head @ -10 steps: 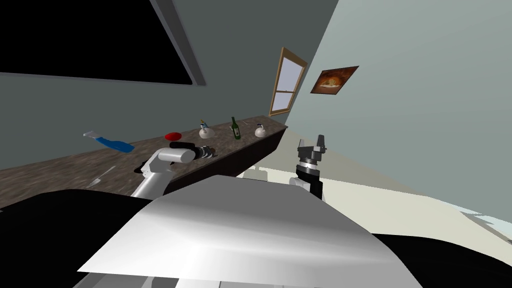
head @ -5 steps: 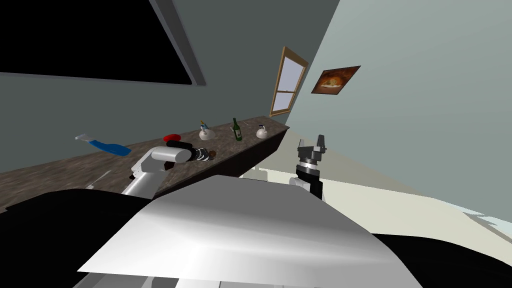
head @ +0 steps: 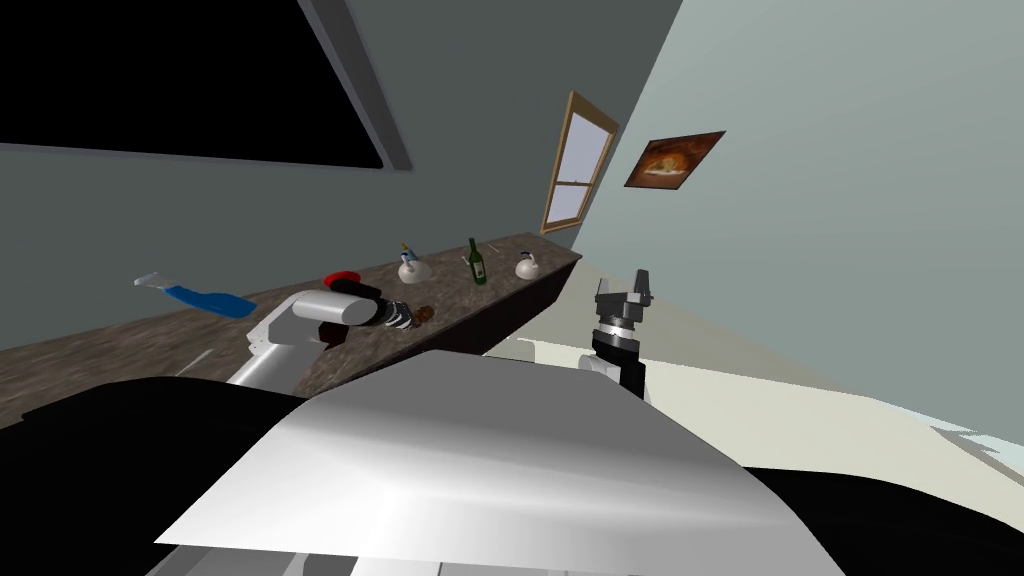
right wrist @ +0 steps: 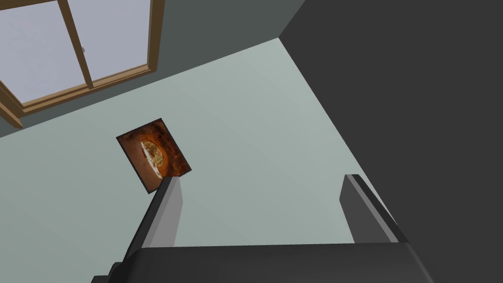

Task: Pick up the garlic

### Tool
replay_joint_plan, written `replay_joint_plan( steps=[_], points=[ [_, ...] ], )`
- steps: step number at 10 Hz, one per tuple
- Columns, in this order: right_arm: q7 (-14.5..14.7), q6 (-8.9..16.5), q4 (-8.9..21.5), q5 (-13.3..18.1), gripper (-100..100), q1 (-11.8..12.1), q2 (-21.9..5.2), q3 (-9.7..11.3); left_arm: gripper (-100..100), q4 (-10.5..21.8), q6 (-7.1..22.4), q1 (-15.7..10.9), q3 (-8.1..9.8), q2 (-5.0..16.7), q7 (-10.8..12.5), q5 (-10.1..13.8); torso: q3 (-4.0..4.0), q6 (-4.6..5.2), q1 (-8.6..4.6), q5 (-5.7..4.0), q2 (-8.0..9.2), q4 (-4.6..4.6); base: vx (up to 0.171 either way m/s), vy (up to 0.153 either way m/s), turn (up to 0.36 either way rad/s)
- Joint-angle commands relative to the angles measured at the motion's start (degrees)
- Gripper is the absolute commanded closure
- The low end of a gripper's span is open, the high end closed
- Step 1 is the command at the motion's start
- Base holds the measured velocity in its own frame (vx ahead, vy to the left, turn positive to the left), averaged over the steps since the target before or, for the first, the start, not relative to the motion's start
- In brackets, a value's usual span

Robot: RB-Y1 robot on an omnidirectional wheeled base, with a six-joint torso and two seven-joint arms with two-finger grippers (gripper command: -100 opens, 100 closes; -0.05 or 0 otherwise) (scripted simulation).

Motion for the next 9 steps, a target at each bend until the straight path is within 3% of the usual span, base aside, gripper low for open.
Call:
replay_joint_plan(
  steps=[1,4,5,6,7,9],
  points=[
    [0.0,0.0,0.0,0.0,0,0.0,0.0,0.0,-100,-0.1,2.5,0.8,0.30,1.3,0.6,1.0,0.00,0.00,0.00,0.00,0.00,0.00,0.058,0.065,-0.012],
    [0.0,0.0,0.0,0.0,0,0.0,0.0,0.0,-100,-0.2,6.1,1.8,0.42,3.1,1.6,2.5,0.01,0.00,-0.01,0.00,0.02,0.00,0.049,0.056,-0.012],
    [0.0,0.0,0.0,0.0,0,0.0,0.0,0.0,-100,-0.1,5.4,1.4,0.47,2.9,1.4,2.2,0.03,0.00,-0.08,-0.01,0.05,0.01,0.018,0.016,-0.004],
    [0.0,0.0,0.0,0.0,0,0.0,0.0,0.0,0,-0.2,5.7,1.4,0.50,2.9,1.5,2.3,0.06,0.00,-0.18,-0.03,0.12,0.02,0.000,0.000,0.000],
    [0.0,0.0,0.0,0.0,0,0.0,0.0,0.0,-100,1.8,4.2,1.1,-0.19,2.3,0.4,1.4,0.10,0.00,-0.23,-0.04,0.18,0.04,0.001,-0.007,-0.033],
    [0.0,0.0,0.0,0.0,0,0.0,0.0,0.0,-100,3.8,2.7,0.9,-0.87,1.6,-0.8,0.4,0.12,0.01,-0.31,-0.06,0.21,0.04,0.001,-0.016,-0.024]
  ],
)
